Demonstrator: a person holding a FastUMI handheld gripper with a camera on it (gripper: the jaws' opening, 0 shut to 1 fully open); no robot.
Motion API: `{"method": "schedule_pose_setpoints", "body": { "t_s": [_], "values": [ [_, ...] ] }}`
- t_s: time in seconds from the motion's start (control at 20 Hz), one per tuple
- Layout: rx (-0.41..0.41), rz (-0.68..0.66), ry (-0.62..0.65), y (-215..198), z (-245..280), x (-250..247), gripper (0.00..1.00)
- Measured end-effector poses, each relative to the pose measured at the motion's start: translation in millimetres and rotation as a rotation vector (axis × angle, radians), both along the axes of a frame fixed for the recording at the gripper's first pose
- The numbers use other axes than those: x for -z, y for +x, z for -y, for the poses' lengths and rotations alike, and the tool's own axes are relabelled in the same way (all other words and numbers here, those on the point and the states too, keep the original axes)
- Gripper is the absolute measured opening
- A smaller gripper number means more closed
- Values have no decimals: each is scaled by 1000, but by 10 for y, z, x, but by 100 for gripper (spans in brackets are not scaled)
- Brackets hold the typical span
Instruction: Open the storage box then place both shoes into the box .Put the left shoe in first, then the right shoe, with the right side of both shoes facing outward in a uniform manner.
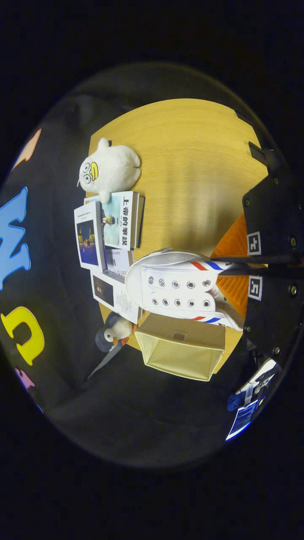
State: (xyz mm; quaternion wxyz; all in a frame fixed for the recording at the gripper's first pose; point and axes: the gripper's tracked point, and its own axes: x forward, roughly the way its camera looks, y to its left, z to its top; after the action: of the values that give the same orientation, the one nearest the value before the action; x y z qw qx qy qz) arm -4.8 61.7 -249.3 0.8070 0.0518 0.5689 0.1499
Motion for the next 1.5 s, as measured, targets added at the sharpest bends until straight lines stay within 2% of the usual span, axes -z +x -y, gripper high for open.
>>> {"method": "schedule_pose_setpoints", "body": {
  "t_s": [0.55, 1.05, 1.5],
  "values": [
    [-193, -10, 42, 100, -1069, -3, 4],
    [-343, -31, 54, 147, -1794, 149, 4],
    [-410, -54, 34, 223, -2281, 356, 4]
  ]
}}
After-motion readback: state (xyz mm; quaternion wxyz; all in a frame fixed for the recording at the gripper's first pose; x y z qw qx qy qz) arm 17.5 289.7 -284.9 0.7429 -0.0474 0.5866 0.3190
